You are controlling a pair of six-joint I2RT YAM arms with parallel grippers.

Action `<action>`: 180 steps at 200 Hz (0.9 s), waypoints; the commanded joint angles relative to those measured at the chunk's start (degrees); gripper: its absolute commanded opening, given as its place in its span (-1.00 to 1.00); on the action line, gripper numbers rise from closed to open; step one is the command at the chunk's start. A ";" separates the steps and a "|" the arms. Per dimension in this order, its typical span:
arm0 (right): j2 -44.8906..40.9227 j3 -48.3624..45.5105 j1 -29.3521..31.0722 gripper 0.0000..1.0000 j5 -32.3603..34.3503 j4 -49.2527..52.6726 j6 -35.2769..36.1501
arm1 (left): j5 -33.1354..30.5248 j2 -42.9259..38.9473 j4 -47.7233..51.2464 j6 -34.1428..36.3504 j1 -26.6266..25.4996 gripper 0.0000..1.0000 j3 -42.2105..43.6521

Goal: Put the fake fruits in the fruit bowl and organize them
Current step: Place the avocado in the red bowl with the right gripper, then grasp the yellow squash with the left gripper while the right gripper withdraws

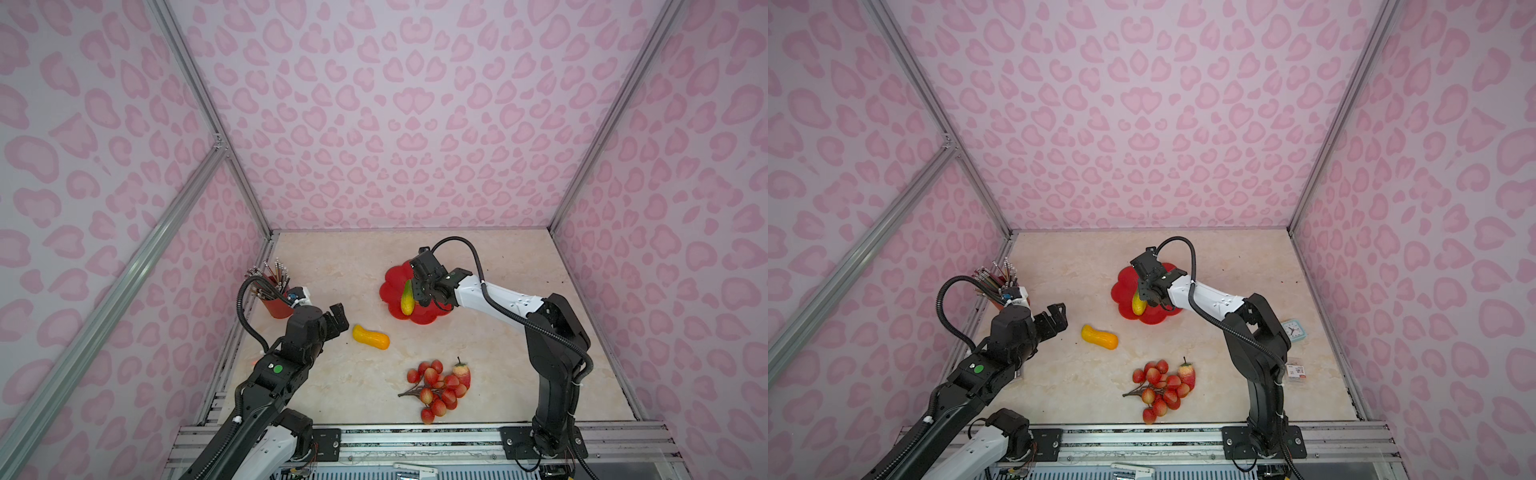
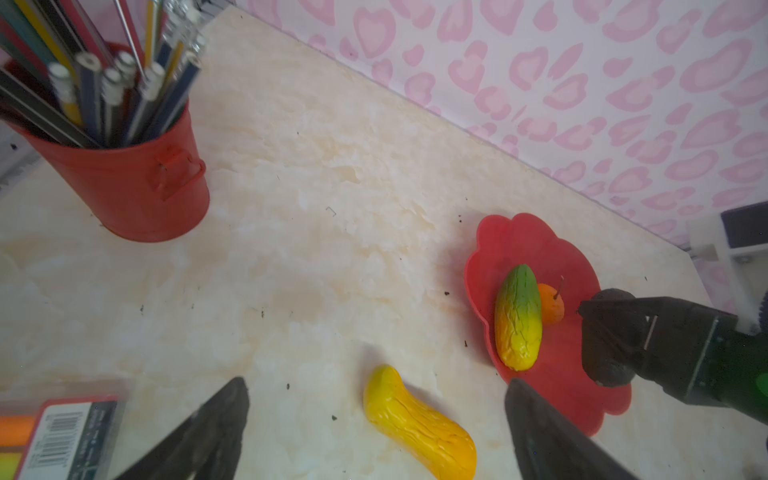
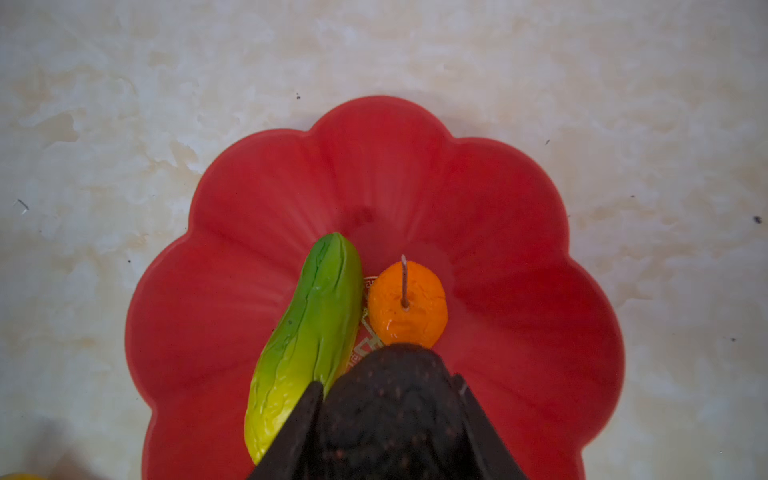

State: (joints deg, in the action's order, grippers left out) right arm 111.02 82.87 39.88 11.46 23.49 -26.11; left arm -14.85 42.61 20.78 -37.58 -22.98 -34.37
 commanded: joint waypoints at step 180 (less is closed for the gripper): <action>-22.27 -21.10 -4.28 0.95 -1.03 -14.94 -4.00 | 18.53 23.31 -11.45 -8.21 -3.37 0.90 2.17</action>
State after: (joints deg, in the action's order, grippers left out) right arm 93.12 65.30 35.57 9.39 11.42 -31.70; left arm 2.74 63.57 12.53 -44.49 -25.71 -31.33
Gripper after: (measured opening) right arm 0.981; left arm 0.950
